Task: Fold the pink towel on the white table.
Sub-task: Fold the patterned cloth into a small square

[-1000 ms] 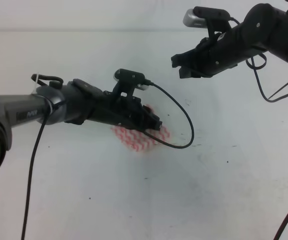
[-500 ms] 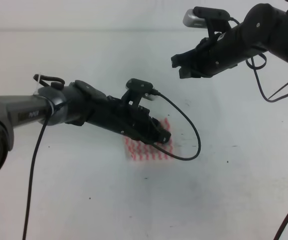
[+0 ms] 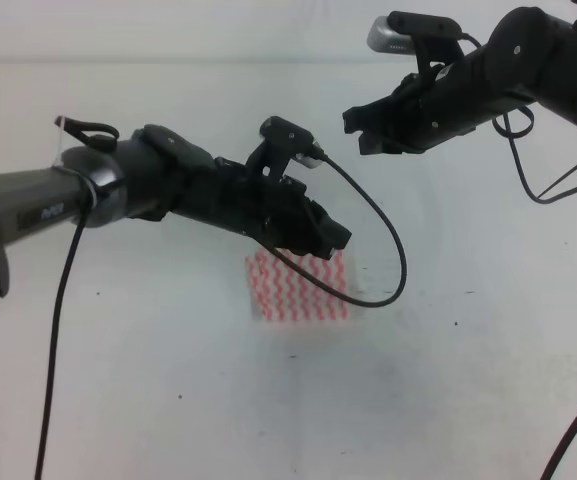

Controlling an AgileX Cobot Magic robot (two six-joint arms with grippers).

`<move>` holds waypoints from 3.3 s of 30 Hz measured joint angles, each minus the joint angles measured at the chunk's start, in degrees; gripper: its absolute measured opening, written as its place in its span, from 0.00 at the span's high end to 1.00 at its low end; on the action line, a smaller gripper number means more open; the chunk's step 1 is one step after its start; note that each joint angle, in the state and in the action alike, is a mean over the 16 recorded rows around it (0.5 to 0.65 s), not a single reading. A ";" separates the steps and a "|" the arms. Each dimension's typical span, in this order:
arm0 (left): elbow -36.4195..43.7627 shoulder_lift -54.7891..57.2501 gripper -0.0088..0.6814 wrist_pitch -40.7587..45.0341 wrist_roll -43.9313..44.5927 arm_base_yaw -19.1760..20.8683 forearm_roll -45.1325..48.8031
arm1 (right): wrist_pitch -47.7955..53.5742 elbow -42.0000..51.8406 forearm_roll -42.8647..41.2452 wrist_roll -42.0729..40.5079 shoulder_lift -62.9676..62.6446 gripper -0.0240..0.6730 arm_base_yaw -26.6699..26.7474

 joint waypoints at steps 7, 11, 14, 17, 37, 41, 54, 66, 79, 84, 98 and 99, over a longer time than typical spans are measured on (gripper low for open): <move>1.51 -6.01 0.99 -5.82 -2.13 0.00 0.35 | 2.12 0.09 -3.46 1.40 -2.98 0.99 0.00; 5.67 -12.10 0.99 -12.54 -3.21 -0.02 -0.52 | 3.48 1.00 -5.95 2.52 -6.29 0.99 0.01; 10.84 -18.79 0.99 -19.38 -3.84 -0.03 -1.76 | 3.89 2.86 -7.73 3.36 -10.17 0.99 0.02; 17.12 -26.33 0.99 -26.31 -4.44 -0.03 -3.05 | 3.48 6.01 -8.99 4.15 -14.68 0.99 0.04; 63.23 -87.49 0.99 -49.42 -6.82 -0.06 -13.16 | -16.17 44.87 -5.53 5.22 -51.90 0.99 0.08; 69.37 -96.94 0.99 -50.07 -6.11 -0.06 -14.96 | -19.41 52.00 -4.92 5.59 -59.06 0.99 0.08; 79.52 -105.93 0.99 -51.61 -2.56 -0.05 -16.15 | -26.45 72.32 -4.74 5.95 -85.40 0.99 0.08; 86.02 -105.88 0.99 -54.46 -1.37 -0.05 -16.23 | -31.31 85.60 -4.62 5.94 -107.16 0.99 0.08; 87.08 -105.88 0.99 -54.47 -1.44 -0.05 -16.38 | -33.76 94.51 -5.02 5.96 -113.00 0.99 0.09; 87.01 -105.94 0.99 -54.44 -1.42 -0.05 -16.44 | -34.04 96.18 -7.02 5.94 -113.07 0.99 0.08; 87.15 -105.88 0.99 -54.56 -1.29 -0.05 -16.31 | -39.63 102.35 -12.90 5.96 -114.18 0.99 -6.81; 87.15 -105.88 0.99 -54.57 -1.29 -0.05 -16.31 | -39.41 102.79 -13.02 5.96 -114.58 0.99 -7.71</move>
